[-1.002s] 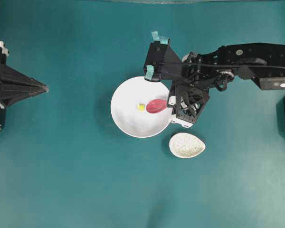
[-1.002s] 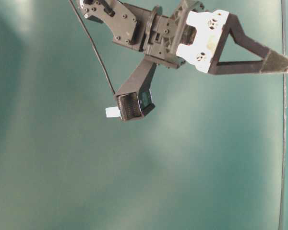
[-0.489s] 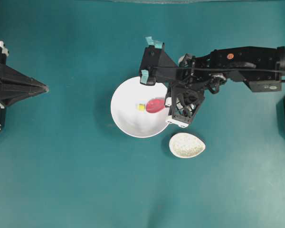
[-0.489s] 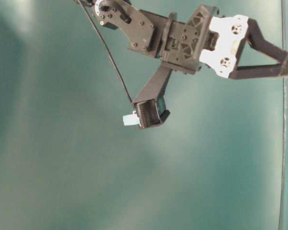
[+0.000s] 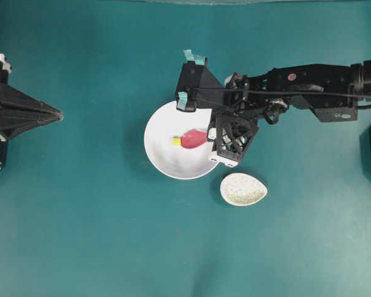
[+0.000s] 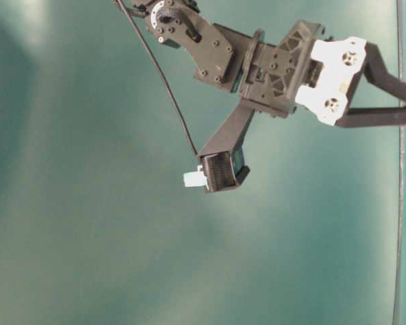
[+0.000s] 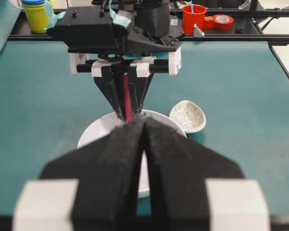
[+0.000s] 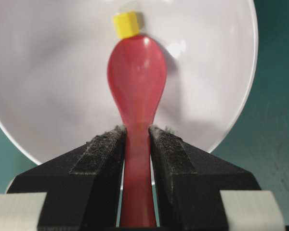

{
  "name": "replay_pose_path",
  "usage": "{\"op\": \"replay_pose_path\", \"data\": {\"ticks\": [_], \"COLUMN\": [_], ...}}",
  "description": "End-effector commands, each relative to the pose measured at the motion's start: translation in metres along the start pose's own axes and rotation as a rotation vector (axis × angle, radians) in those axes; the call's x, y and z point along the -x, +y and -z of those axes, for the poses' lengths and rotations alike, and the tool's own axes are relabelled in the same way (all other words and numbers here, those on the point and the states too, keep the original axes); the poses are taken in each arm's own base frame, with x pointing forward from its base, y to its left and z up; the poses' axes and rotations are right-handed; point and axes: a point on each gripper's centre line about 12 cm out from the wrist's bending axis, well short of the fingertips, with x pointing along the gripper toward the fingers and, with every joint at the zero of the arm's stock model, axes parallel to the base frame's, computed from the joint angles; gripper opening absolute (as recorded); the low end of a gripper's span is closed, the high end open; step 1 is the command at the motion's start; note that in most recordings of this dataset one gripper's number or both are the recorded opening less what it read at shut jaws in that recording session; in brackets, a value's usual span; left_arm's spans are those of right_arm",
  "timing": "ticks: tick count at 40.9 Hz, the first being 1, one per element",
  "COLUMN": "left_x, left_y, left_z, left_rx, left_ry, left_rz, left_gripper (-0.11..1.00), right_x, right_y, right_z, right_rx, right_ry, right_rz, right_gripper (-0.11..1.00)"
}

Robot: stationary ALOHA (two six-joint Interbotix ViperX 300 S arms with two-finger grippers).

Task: Scoop the yellow hexagonal prism block from the bowl with a spoon using the right arm.
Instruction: 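Push the spoon under the yellow block along the bowl bottom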

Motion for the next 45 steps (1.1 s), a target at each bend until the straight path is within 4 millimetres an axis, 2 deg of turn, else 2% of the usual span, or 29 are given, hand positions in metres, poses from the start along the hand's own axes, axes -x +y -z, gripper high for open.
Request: {"op": "replay_pose_path", "data": {"ticks": [1, 14, 27, 45], "left_x": [-0.002, -0.002, -0.002, -0.002], "left_y": [0.001, 0.001, 0.001, 0.001], "left_z": [-0.013, -0.013, -0.013, -0.013], "left_rx": [-0.003, -0.002, -0.002, -0.002], "left_ry": [-0.035, -0.037, -0.037, -0.037], "left_rz": [-0.003, -0.003, -0.003, -0.003], "left_gripper": [-0.01, -0.01, -0.01, -0.01], "right_x": [0.008, 0.006, -0.006, -0.005], "right_y": [0.004, 0.010, 0.011, 0.013], "right_z": [-0.011, -0.014, -0.020, -0.033], "right_rx": [0.010, 0.023, 0.027, 0.038], "right_ry": [-0.052, -0.087, -0.083, -0.181], "right_rz": [-0.009, -0.018, -0.017, -0.024], "right_gripper": [0.23, 0.23, 0.23, 0.23]}}
